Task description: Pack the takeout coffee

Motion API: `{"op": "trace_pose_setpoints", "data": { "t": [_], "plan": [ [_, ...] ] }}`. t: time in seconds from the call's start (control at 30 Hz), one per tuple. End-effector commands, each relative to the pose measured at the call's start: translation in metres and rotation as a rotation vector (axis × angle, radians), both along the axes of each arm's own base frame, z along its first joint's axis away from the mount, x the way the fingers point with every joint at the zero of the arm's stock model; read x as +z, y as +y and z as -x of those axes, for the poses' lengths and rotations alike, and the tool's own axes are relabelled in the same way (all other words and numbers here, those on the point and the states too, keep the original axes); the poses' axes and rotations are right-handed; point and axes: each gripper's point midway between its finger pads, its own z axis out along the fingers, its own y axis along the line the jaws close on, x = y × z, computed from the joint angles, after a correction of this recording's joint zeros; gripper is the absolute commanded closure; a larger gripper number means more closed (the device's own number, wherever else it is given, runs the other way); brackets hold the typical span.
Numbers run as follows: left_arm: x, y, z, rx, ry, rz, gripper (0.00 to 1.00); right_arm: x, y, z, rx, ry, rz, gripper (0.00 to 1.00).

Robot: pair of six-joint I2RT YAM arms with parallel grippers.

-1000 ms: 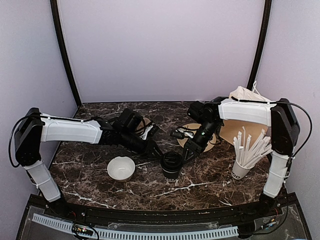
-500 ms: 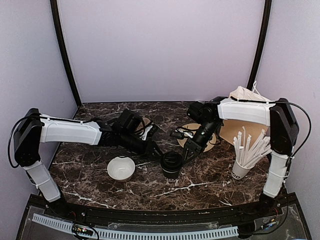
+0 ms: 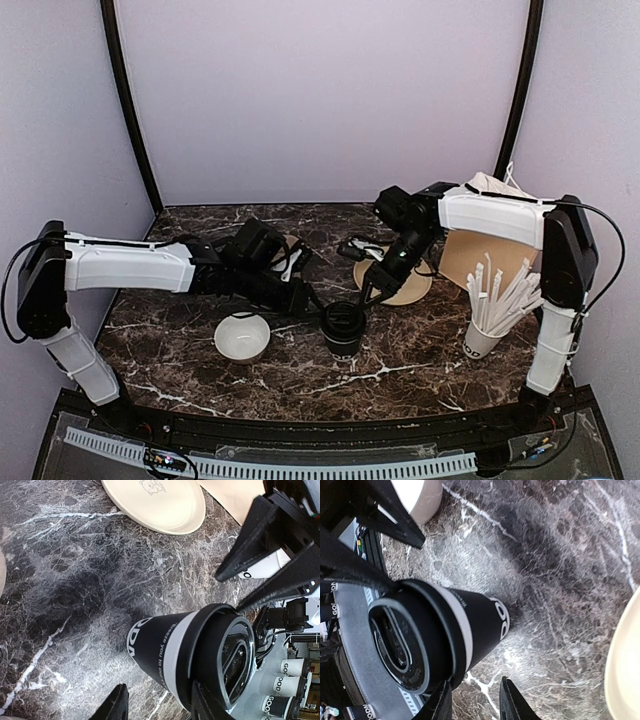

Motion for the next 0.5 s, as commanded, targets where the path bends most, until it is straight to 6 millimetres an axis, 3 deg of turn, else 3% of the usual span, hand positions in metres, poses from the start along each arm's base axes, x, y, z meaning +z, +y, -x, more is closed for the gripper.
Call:
{"op": "trace_pose_setpoints", "data": {
  "t": [0.0, 0.23, 0.47],
  "plan": [
    [0.025, 0.005, 0.007, -0.019, -0.052, 0.038, 0.53, 0.010, 0.005, -0.024, -0.015, -0.081, -0.027, 0.68],
    [0.047, 0.004, 0.008, -0.017, -0.091, 0.105, 0.51, 0.014, 0.001, -0.039, -0.046, -0.108, -0.032, 0.68],
    [0.024, 0.019, 0.007, 0.061, -0.022, -0.003, 0.53, 0.022, -0.008, -0.031, -0.045, -0.116, -0.041, 0.67]
  ]
}}
